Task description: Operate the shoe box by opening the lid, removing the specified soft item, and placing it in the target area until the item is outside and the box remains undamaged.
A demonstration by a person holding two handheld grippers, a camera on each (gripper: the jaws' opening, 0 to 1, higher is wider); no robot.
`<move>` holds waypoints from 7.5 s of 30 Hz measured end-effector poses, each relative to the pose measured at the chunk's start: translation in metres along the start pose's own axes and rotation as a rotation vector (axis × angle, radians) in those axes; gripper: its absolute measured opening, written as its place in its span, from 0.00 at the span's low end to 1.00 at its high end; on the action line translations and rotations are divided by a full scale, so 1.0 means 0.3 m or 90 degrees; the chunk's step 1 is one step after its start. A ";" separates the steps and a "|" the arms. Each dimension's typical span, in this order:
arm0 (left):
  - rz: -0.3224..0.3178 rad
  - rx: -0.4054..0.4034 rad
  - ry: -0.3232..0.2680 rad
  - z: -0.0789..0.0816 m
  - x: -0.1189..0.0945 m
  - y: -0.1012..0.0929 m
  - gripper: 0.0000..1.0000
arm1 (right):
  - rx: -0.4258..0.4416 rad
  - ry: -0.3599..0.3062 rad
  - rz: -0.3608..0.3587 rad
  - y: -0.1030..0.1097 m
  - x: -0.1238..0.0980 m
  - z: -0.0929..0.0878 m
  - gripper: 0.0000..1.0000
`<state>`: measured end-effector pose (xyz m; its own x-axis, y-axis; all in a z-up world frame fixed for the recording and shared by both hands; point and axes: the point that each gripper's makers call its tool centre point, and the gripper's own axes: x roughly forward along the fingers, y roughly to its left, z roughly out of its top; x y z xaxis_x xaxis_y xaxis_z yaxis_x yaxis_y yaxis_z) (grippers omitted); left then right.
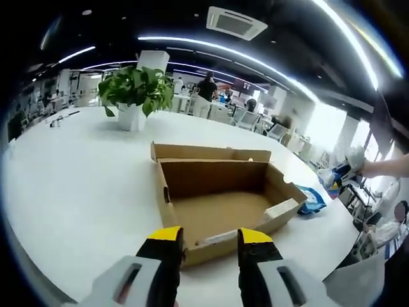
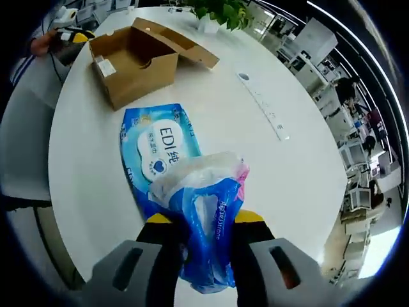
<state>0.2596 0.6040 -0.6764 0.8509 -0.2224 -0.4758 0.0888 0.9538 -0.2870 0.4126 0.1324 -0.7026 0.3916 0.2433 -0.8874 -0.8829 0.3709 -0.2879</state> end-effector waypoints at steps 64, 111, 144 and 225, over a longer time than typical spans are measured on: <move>0.002 -0.032 -0.020 0.018 -0.011 0.008 0.35 | -0.104 0.128 0.046 0.074 0.139 -0.232 0.45; -0.027 -0.054 -0.026 0.020 -0.003 0.002 0.35 | 0.258 -0.089 -0.042 0.144 -0.087 -0.104 0.45; -0.079 0.056 0.032 0.015 0.036 -0.101 0.35 | 0.308 -0.304 0.053 0.401 -0.018 0.407 0.54; -0.256 0.247 0.140 0.050 0.174 -0.339 0.37 | -0.077 -0.254 0.166 0.443 0.089 0.851 0.52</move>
<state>0.3029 0.4985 -0.6595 0.5879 -0.5778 -0.5661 0.5993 0.7812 -0.1750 0.3719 0.4171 -0.6727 0.2018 0.6474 -0.7350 -0.9791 0.1510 -0.1359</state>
